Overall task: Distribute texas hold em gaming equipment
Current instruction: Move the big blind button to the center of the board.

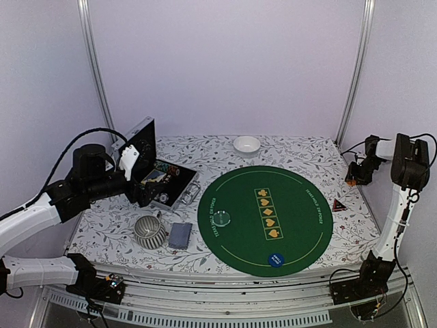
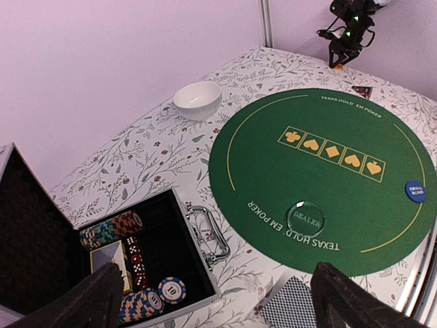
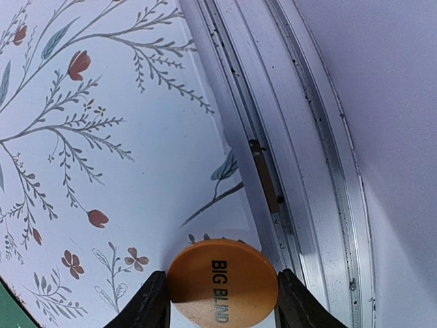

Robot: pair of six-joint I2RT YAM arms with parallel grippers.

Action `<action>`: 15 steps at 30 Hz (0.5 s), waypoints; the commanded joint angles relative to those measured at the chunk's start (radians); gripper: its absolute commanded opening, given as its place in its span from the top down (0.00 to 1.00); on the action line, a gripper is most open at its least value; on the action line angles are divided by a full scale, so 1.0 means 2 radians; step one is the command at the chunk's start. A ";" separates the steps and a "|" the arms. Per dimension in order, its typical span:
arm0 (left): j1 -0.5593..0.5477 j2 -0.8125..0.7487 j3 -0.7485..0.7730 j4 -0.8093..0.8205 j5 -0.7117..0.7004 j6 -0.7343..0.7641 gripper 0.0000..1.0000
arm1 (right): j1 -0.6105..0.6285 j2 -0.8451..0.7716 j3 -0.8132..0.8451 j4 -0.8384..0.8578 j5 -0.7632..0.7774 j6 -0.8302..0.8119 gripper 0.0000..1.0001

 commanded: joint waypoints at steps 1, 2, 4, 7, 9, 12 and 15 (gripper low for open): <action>0.008 0.001 0.002 0.011 0.007 0.002 0.02 | 0.000 -0.001 -0.020 -0.042 0.010 -0.008 0.58; 0.008 0.001 0.003 0.011 0.006 0.003 0.02 | 0.001 -0.007 -0.023 -0.041 0.013 -0.007 0.59; 0.009 0.000 0.005 0.008 0.003 0.003 0.02 | 0.003 -0.021 -0.030 -0.040 0.022 -0.004 0.61; 0.008 -0.004 0.000 0.011 0.008 0.000 0.02 | 0.010 -0.042 -0.042 -0.036 0.034 -0.002 0.61; 0.009 -0.005 0.001 0.012 0.013 0.001 0.02 | 0.016 -0.055 -0.054 -0.032 0.040 0.003 0.61; 0.009 -0.007 0.003 0.008 0.006 0.001 0.02 | 0.029 -0.066 -0.059 -0.038 0.047 0.004 0.61; 0.009 -0.015 -0.001 0.011 0.009 0.000 0.02 | 0.037 -0.079 -0.065 -0.038 0.045 0.009 0.61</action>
